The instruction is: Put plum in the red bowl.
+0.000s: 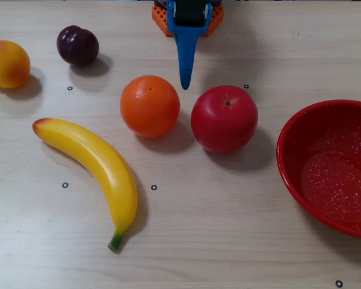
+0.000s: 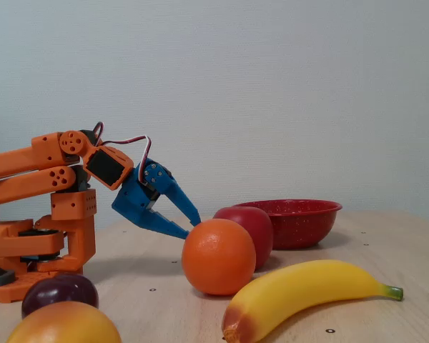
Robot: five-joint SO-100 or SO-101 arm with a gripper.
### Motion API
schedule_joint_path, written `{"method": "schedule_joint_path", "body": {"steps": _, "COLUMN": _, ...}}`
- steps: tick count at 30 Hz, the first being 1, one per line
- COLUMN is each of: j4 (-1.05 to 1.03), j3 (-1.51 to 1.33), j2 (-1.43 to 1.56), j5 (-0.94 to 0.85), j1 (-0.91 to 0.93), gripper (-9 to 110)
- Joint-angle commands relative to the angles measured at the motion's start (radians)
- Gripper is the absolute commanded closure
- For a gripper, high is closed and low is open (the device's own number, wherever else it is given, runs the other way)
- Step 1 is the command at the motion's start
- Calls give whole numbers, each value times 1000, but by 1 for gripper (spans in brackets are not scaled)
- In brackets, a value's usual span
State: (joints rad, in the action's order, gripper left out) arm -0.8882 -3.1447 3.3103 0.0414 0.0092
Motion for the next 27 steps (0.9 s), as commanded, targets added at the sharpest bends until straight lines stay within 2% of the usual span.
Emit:
{"method": "schedule_joint_path", "body": {"steps": 1, "j4": 31, "j3": -41, "j2": 20, "j5": -25, "j1": -15, "gripper": 101}}
{"method": "schedule_joint_path", "body": {"steps": 11, "j4": 40, "j3": 12, "j2": -58, "j5": -67, "j1": -28, "gripper": 102}}
{"method": "schedule_joint_path", "body": {"steps": 19, "j4": -15, "j3": 279, "j2": -272, "j5": -155, "j1": 26, "gripper": 102}}
{"method": "schedule_joint_path", "body": {"steps": 27, "j4": -172, "j3": 603, "j2": -483, "j5": -238, "j1": 133, "gripper": 102}}
